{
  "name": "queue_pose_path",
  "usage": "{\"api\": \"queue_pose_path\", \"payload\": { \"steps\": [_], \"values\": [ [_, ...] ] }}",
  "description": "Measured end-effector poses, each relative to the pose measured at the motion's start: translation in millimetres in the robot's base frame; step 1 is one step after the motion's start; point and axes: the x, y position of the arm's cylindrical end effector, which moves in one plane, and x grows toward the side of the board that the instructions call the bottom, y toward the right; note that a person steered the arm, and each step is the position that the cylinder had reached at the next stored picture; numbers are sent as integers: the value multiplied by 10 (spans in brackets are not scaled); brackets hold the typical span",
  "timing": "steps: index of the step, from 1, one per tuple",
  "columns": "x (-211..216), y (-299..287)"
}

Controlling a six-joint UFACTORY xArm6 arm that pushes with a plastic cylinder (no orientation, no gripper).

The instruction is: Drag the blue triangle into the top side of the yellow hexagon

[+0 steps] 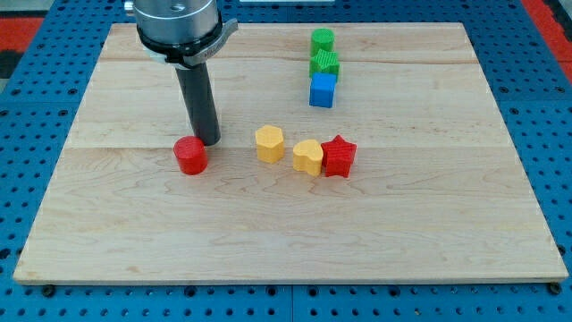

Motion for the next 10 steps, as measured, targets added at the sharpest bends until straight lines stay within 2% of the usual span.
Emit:
{"api": "queue_pose_path", "payload": {
  "steps": [1,2,3,4,6,10],
  "values": [
    [108,-287],
    [-39,-649],
    [-496,-656],
    [-622,-380],
    [-135,-397],
    [-355,203]
  ]
}}
